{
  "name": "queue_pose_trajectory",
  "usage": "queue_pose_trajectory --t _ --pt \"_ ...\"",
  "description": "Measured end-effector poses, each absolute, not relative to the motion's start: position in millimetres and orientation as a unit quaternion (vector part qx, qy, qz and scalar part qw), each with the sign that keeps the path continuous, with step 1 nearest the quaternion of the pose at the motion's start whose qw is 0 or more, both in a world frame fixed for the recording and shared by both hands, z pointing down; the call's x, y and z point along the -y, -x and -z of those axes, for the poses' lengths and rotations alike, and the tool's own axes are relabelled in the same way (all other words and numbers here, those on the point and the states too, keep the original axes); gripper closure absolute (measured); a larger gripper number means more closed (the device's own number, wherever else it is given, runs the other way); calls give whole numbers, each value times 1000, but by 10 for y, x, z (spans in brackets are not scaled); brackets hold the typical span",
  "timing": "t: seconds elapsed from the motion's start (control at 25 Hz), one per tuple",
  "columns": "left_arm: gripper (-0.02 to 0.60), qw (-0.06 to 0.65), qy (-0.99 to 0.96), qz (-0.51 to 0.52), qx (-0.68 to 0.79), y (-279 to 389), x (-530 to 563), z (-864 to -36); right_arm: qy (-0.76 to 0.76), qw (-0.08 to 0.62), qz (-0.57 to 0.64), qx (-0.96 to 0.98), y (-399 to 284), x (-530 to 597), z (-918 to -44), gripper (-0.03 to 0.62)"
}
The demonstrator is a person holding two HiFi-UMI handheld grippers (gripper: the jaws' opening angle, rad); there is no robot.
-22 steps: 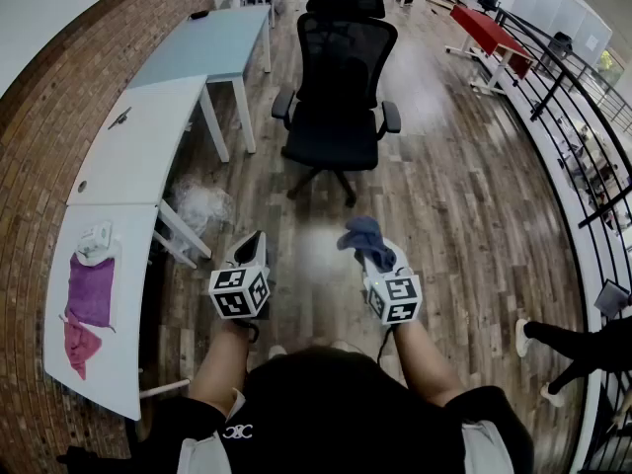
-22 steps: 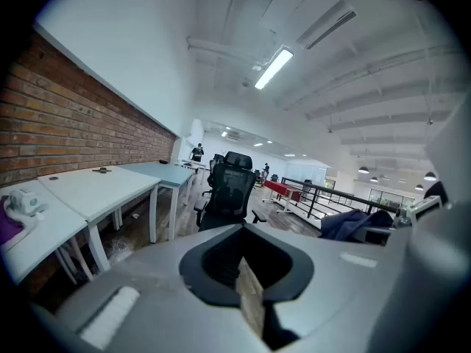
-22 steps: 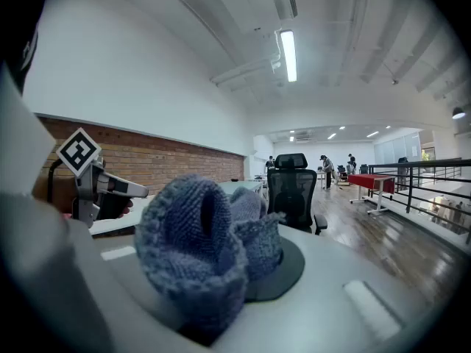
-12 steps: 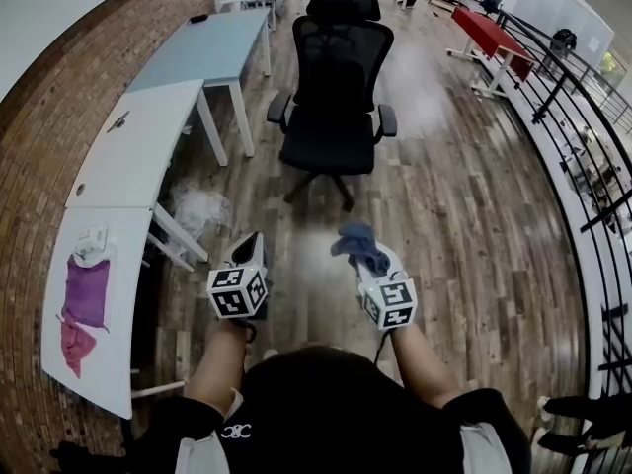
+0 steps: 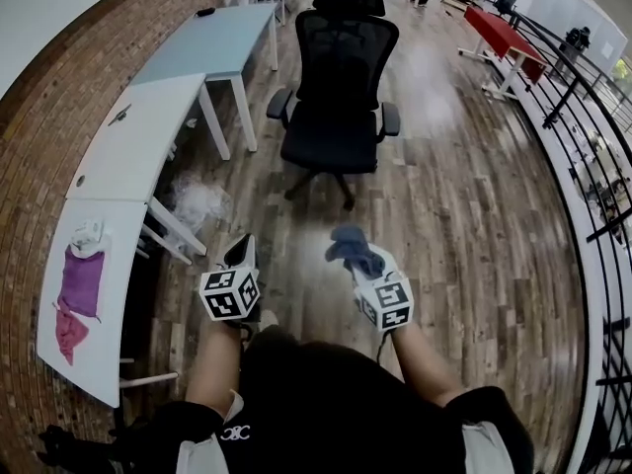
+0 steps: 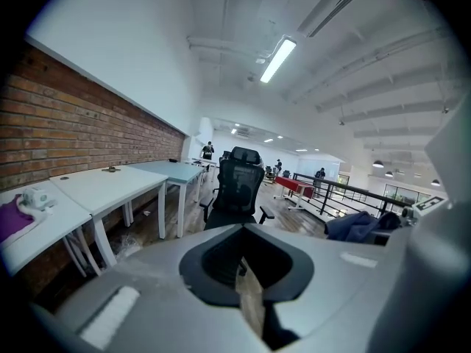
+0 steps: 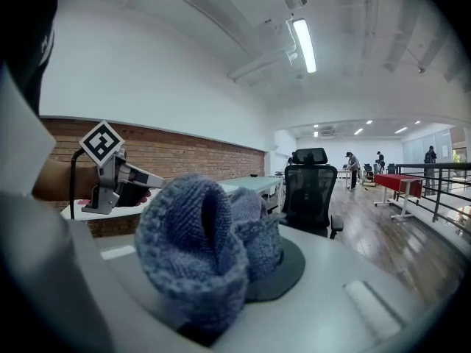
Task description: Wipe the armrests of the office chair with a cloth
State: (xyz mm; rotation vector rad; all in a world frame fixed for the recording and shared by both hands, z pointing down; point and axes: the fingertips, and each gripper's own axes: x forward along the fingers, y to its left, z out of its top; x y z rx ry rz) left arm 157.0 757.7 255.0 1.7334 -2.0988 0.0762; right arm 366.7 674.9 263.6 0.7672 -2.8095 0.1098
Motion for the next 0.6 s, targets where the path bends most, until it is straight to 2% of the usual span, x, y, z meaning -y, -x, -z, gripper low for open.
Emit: queue_pose_trajectory --t 0.32,0.6 --pt "575 215 -619 -30 755 -1254 -7125 -2678 -245 128 -41 960 -3296 -6346 -2735 551" --pt "575 230 -633 -29 739 -608 -6239 -2871 -250 154 -45 955 -2638 -5528 -2861 551"
